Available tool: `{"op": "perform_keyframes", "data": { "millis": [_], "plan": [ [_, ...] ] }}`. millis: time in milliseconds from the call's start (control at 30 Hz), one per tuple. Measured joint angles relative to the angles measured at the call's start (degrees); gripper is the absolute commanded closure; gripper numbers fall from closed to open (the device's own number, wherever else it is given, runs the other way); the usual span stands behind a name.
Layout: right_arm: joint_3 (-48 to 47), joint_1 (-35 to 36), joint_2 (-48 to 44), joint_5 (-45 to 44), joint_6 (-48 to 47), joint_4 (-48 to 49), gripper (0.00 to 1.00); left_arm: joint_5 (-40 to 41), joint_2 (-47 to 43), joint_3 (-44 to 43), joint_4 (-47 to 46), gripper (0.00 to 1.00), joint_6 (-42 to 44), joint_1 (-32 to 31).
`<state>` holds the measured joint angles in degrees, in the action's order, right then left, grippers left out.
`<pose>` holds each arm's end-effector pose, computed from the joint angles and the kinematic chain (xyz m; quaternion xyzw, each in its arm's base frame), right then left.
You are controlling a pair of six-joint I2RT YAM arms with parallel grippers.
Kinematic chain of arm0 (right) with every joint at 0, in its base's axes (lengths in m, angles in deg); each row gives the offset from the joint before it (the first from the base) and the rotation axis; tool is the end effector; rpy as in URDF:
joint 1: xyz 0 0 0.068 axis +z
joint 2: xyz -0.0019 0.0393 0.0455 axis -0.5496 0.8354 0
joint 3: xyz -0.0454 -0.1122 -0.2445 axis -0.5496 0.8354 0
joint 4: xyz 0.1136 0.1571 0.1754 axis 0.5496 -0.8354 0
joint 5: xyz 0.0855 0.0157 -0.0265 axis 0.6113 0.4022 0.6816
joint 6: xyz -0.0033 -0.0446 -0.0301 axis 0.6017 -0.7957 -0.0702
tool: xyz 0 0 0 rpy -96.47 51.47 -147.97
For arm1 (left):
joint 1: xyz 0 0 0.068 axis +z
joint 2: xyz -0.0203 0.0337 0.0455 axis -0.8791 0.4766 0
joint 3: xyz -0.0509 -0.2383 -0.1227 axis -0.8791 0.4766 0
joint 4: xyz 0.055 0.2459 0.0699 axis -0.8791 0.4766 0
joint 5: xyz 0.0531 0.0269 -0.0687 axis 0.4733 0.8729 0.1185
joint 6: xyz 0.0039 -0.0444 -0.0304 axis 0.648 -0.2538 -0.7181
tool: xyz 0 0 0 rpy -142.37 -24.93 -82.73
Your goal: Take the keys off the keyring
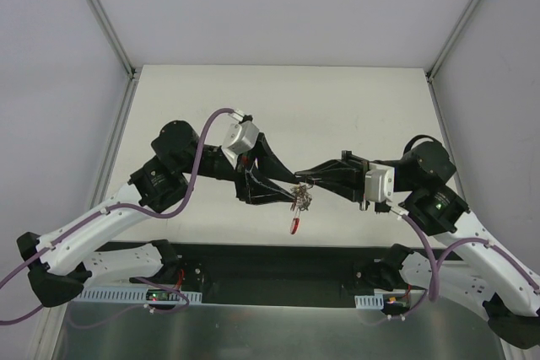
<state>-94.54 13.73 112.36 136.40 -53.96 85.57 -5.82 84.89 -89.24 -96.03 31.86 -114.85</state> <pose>0.0801 0.1273 0.4441 -0.6182 0.0934 0.2594 0.7361 0.1015 -0.1815 0.4521 0.4944 0.3996 -0.6169 0.4641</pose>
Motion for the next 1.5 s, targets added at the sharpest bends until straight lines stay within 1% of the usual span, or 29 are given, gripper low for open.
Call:
{"op": "perform_keyframes", "data": {
  "millis": [333, 700, 1000, 1300, 1500],
  "plan": [
    [-0.31, 0.46, 0.76, -1.03, 0.15, 0.55, 0.99, 0.02, 0.04, 1.55, -2.21, 0.6, -0.96, -0.39],
    [-0.59, 0.46, 2.43, -6.32, 0.15, 1.81, 0.99, 0.31, -0.39, 1.92, -4.81, 0.61, -2.38, -1.51],
    [-0.59, 0.55, 2.69, -6.43, 0.96, 2.8, 0.99, 3.1, -2.47, 3.39, -5.16, 0.61, -1.77, -1.84],
    [-0.59, 0.81, 2.6, -5.99, 1.79, 3.15, 0.99, 9.42, -8.15, 5.57, -2.78, 0.59, 1.55, -1.84],
    [-0.59, 1.29, 2.45, -5.6, 2.99, 4.11, 0.99, 9.75, -6.25, 5.01, -2.99, 0.59, 2.45, -1.84]
  ]
}}
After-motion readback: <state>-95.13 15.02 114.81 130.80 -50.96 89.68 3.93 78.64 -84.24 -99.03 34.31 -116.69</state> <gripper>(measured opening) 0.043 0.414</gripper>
